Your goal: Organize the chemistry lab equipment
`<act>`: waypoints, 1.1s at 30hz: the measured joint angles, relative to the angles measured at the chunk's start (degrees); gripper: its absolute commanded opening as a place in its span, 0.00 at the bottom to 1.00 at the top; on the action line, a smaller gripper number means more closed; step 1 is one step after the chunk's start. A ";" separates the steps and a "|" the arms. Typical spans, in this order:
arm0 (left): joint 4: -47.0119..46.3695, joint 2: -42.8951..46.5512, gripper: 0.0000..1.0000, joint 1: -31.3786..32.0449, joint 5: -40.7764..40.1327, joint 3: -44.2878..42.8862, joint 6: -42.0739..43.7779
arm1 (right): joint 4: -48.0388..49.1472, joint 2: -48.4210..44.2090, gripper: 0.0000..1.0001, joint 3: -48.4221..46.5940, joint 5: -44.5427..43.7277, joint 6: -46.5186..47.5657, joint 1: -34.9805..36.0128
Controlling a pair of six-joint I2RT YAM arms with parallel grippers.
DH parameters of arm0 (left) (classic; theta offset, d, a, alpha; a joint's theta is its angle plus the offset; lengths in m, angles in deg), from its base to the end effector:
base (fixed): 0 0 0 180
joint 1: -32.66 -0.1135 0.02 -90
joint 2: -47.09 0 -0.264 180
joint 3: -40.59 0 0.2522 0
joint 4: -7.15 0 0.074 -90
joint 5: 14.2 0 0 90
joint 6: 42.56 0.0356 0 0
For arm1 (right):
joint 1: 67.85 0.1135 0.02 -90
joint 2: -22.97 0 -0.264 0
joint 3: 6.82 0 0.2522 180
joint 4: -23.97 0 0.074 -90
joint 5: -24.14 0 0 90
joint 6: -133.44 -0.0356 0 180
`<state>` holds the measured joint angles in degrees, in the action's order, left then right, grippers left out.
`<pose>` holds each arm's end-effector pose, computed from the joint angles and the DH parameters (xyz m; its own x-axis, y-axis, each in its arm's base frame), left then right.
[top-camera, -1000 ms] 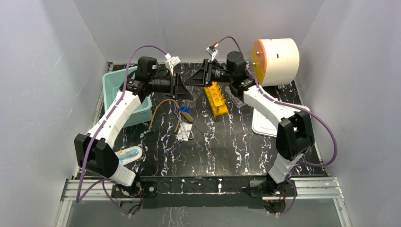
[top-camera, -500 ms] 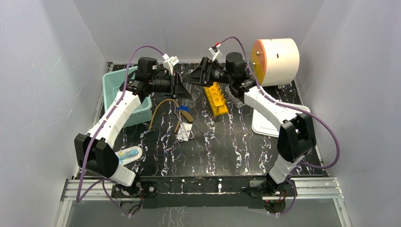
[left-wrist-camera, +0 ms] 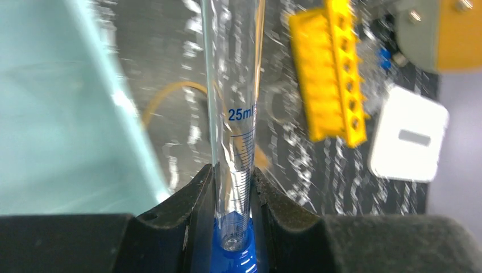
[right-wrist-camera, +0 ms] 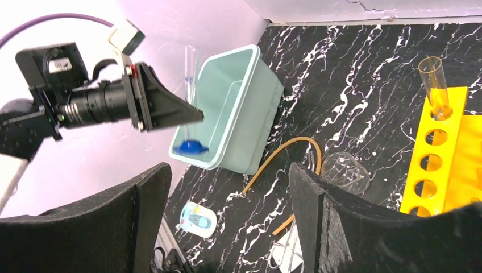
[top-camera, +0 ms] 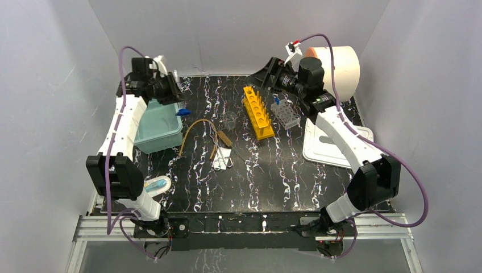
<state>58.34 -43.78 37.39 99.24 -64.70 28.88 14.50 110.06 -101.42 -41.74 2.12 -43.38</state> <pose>0.3513 -0.0433 0.3764 -0.6907 -0.2359 -0.6836 0.1829 0.8576 -0.4807 0.3244 0.1636 0.4065 -0.5184 0.4262 -0.7414 -0.5426 0.5062 0.6704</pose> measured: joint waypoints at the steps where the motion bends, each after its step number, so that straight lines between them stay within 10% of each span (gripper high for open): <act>1: 1.18 -1.31 0.00 -1.81 -2.73 -1.79 0.28 | -0.35 -0.42 0.82 0.33 -0.22 0.44 -0.02; 15: 7.65 -8.20 0.00 -10.60 -26.75 -5.44 8.07 | -8.76 -0.61 0.82 0.50 -2.82 7.43 -0.90; 33: 1.75 -18.36 0.00 -10.93 -33.94 4.76 11.80 | -9.44 1.11 0.81 0.46 -2.99 11.39 -0.90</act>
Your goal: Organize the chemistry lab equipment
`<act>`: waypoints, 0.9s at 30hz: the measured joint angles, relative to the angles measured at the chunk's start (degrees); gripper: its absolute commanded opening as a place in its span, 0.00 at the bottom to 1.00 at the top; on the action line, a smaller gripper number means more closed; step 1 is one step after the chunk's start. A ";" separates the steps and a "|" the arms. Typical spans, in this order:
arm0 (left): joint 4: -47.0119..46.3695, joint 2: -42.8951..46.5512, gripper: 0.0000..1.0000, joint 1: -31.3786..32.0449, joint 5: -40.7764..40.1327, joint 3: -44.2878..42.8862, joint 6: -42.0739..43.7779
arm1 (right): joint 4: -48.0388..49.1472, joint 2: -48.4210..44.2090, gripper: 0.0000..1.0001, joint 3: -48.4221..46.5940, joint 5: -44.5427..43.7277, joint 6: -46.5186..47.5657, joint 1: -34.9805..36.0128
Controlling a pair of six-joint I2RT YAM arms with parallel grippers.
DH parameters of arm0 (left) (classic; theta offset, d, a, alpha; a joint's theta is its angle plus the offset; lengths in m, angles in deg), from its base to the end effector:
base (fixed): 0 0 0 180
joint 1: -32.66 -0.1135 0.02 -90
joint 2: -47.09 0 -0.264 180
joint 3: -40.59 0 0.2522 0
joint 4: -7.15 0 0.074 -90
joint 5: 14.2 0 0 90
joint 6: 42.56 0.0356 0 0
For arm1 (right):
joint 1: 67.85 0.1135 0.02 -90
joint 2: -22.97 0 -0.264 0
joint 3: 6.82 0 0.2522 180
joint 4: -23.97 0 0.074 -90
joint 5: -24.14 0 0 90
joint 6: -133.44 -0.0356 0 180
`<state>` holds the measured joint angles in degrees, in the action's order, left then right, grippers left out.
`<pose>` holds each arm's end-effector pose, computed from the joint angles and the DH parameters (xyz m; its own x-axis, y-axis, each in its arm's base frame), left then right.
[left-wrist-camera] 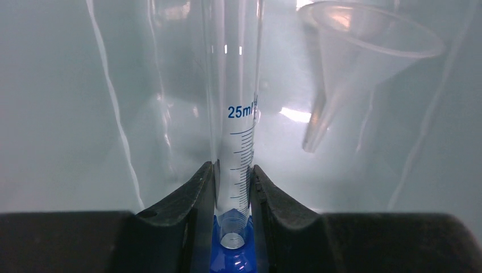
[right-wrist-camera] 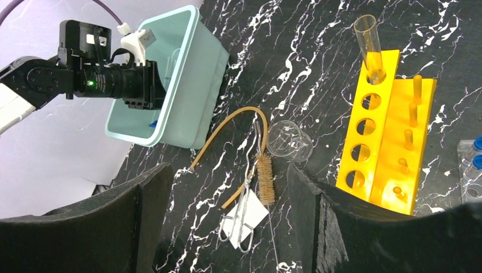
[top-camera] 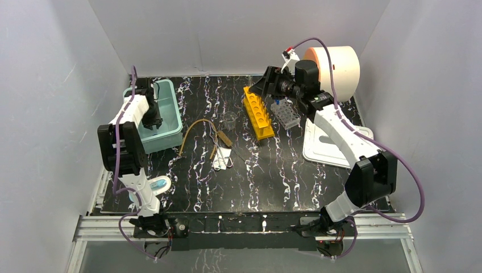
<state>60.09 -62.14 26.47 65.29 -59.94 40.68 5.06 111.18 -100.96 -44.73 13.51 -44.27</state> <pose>0.4049 0.0505 0.2287 -0.8461 -0.2082 -0.4906 -0.2938 0.9502 0.1035 0.3313 0.1586 0.3793 -0.5252 0.2786 -0.8041 -0.4997 0.6639 0.5564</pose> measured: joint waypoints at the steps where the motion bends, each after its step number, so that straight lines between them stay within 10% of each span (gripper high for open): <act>1: -0.28 -0.39 0.00 -0.13 -0.44 0.00 0.17 | -0.02 0.20 0.81 0.00 0.00 0.09 0.00; 8: -0.63 -4.70 0.03 -2.03 -4.66 -0.04 0.76 | -0.85 1.14 0.81 -0.31 0.02 0.17 0.00; 27: -1.05 -6.23 0.61 -2.69 -7.72 -0.61 -1.25 | -4.39 1.31 0.76 -0.46 -7.78 7.10 1.70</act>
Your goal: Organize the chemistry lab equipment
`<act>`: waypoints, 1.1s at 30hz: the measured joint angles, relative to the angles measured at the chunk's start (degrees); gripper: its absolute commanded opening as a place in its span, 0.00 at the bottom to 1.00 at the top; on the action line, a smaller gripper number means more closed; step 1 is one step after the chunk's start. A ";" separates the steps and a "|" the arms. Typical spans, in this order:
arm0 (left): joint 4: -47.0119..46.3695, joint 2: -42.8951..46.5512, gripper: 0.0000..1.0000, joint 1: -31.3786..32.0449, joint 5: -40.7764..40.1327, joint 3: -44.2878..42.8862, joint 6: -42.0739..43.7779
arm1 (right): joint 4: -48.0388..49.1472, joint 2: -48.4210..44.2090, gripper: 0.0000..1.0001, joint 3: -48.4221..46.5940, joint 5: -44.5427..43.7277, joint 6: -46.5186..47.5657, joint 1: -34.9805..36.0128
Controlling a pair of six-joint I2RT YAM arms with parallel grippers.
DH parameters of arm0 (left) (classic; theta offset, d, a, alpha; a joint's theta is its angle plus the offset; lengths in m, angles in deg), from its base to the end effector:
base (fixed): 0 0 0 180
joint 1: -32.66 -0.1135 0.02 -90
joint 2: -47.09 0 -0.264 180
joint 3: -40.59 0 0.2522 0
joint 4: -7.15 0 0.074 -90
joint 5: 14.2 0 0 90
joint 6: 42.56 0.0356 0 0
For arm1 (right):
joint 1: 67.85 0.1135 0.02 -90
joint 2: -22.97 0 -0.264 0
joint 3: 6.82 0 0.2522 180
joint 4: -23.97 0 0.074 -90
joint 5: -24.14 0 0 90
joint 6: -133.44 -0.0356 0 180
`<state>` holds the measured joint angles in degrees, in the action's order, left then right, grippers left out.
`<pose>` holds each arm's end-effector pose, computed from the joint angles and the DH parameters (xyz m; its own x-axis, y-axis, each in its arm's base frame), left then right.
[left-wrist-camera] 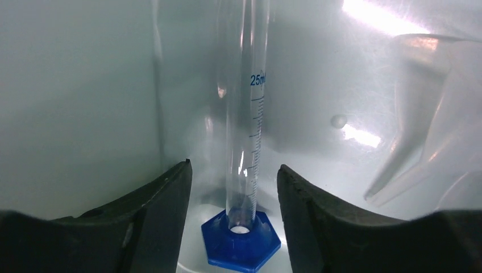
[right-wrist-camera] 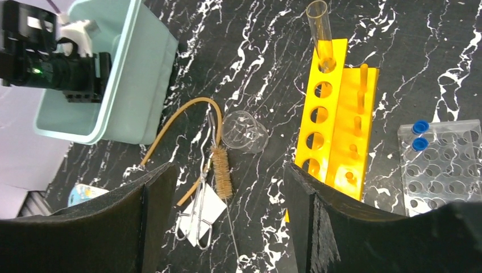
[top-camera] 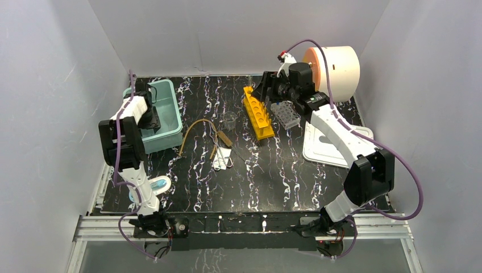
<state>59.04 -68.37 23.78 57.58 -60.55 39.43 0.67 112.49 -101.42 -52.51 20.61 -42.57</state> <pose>0.4146 0.0760 0.1908 -0.8574 -0.2679 -0.4393 -0.3946 0.8904 0.2271 0.3330 0.1664 0.3659 -0.4987 0.1820 -0.8474 -0.4560 0.7764 0.4351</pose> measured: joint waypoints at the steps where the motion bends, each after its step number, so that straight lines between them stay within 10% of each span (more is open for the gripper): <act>1: 0.04 0.17 0.63 0.00 -0.09 0.00 -0.22 | -0.37 0.00 0.76 0.00 -0.66 0.72 0.39; 9: 0.50 7.96 0.69 0.96 1.53 -0.13 -2.97 | -2.58 0.11 0.81 0.00 -5.99 6.67 6.12; 15: -0.24 14.62 0.55 3.72 6.97 -0.26 -5.16 | -4.76 4.66 0.84 -1.73 -9.75 11.13 12.41; 33: -8.22 9.33 0.48 4.24 34.14 4.59 -7.58 | -9.79 18.73 0.81 -6.88 -16.02 10.73 15.98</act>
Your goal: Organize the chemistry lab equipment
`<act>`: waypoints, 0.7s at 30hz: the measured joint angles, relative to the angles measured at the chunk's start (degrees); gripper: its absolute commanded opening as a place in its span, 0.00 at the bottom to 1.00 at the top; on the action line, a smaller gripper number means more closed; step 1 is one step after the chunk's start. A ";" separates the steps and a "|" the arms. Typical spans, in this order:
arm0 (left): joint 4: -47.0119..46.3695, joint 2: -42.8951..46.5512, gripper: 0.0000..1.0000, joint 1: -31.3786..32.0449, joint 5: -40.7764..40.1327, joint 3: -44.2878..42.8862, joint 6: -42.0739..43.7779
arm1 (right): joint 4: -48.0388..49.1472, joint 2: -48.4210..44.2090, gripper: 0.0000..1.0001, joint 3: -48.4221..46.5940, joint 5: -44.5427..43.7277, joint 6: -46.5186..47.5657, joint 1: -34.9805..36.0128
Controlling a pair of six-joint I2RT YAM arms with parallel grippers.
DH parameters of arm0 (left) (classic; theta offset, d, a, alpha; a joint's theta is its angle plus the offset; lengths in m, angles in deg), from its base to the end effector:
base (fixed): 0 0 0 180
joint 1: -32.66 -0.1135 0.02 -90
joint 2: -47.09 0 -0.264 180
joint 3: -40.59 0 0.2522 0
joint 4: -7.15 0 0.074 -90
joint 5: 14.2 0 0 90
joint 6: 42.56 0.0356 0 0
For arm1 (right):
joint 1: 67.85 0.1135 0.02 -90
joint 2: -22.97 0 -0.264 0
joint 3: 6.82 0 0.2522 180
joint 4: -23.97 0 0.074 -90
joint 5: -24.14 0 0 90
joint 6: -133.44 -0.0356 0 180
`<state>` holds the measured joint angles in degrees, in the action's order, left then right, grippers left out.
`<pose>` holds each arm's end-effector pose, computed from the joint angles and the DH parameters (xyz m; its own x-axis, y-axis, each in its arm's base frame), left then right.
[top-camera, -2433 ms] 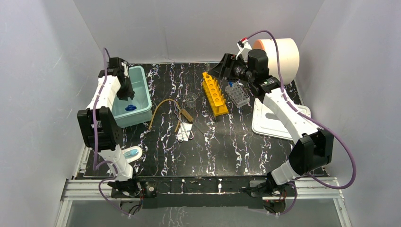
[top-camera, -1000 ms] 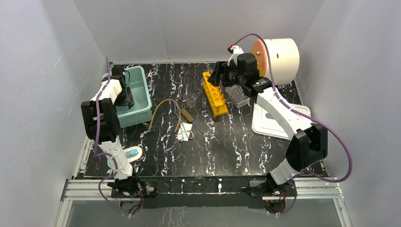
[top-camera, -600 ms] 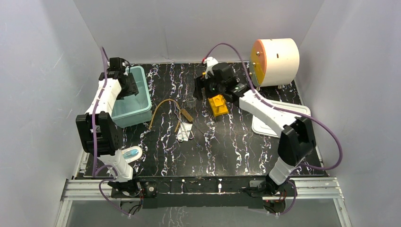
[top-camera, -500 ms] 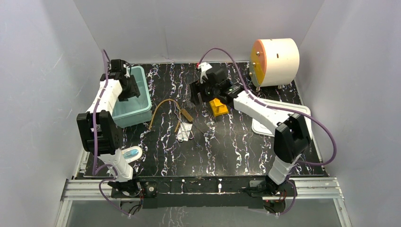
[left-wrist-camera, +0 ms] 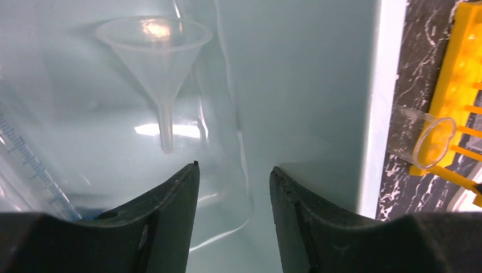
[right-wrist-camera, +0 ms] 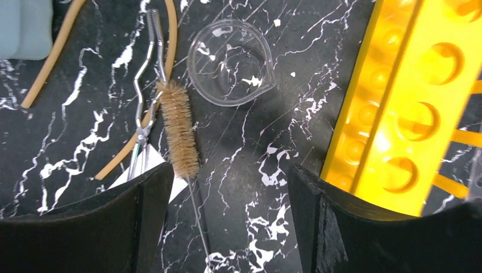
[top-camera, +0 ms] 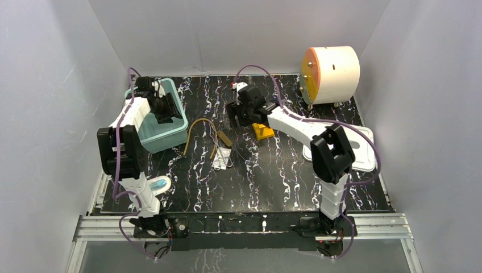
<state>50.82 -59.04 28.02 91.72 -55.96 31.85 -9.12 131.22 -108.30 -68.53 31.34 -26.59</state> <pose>0.4062 0.0232 0.2384 -0.7923 -0.3236 -0.5172 -0.1320 0.9186 -0.3725 0.3298 0.2871 0.2643 -0.6035 -0.2509 -0.7568 -0.5169 0.8459 0.1317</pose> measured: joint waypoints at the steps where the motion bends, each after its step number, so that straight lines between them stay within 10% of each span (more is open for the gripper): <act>1: -0.28 -0.39 0.48 -0.02 0.92 -0.39 -0.02 | -0.15 1.27 0.81 -0.59 -0.20 0.00 0.00; 12: -1.81 -3.28 0.51 0.15 6.62 -4.70 -0.50 | -1.01 9.75 0.81 -5.38 -1.84 0.59 0.11; 21: 4.24 1.07 0.65 0.66 -11.85 -8.02 -8.02 | -0.11 16.70 0.81 -12.31 -3.06 1.75 0.52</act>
<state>55.06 -57.97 28.67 79.87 -63.98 23.83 -9.23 147.92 -120.61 -71.59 33.09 -26.07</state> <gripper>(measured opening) 0.609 0.813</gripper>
